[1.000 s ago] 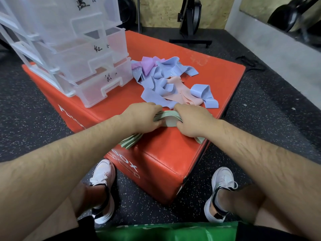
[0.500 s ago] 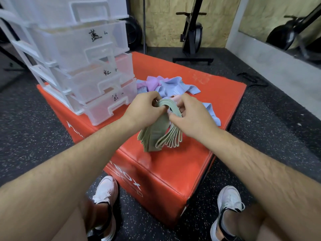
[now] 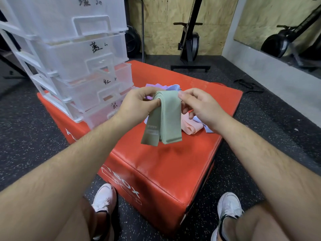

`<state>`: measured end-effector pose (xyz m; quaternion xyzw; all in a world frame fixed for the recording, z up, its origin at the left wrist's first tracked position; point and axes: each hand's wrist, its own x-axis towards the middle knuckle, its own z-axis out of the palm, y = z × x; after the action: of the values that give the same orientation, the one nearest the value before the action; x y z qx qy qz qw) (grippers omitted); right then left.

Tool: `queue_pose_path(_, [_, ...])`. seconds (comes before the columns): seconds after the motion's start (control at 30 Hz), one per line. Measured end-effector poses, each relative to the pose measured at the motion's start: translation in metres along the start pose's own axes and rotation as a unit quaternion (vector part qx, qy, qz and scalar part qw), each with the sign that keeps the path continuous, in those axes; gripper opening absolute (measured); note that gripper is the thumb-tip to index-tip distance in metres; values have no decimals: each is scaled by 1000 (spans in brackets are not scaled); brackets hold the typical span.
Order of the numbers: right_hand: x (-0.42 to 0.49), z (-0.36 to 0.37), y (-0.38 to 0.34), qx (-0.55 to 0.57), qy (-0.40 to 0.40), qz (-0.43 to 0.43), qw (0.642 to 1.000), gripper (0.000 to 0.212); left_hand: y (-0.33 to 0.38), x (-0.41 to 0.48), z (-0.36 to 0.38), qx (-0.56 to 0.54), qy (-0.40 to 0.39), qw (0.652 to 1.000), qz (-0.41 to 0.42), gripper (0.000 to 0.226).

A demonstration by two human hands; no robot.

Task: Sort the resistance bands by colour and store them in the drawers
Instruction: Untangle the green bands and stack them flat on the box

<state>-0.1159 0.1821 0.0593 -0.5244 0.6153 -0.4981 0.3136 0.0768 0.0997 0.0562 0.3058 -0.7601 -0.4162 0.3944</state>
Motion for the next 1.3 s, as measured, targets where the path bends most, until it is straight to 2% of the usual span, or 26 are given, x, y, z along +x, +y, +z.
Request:
queue_pose_path(0.1, [2,1,1,-27,-22,35,999,47,1,0,1,6,2,1000,11,36])
queue_pose_path(0.13, [2,1,1,-31,-35,46,998,47,1,0,1,8,6,1000,16,37])
queue_pose_path(0.23, [2,0,-1,3,-67,63,996,27,-2,2,2,22,20,999,31,31])
queue_pose_path(0.37, [-1,3,-3,54,-114,75,989,31,-9,5,3,40,28,997,60,38])
queue_pose_path(0.47, [-3,5,-7,92,-105,77,987,38,-11,6,3,47,33,995,76,32])
queue_pose_path(0.57, [-4,5,-9,136,-102,79,982,26,-9,5,4,37,26,997,68,33])
queue_pose_path(0.67, [-3,6,-11,154,-90,75,981,24,-10,5,3,19,0,999,40,33])
queue_pose_path(0.77, [0,4,-11,171,-82,82,978,35,-16,5,1,-5,-60,998,8,26])
queue_pose_path(0.9, [3,3,-11,214,-105,109,965,51,-20,3,3,-3,-112,993,-28,32])
queue_pose_path(1.1, [-1,8,-14,206,-168,72,961,35,-12,6,3,-112,-147,981,-63,59])
queue_pose_path(1.2, [-3,11,-14,196,-157,53,967,34,-3,4,8,-183,-187,962,-73,51])
queue_pose_path(1.3, [-1,14,-12,185,-139,62,971,36,-4,2,7,-237,-178,949,-104,51])
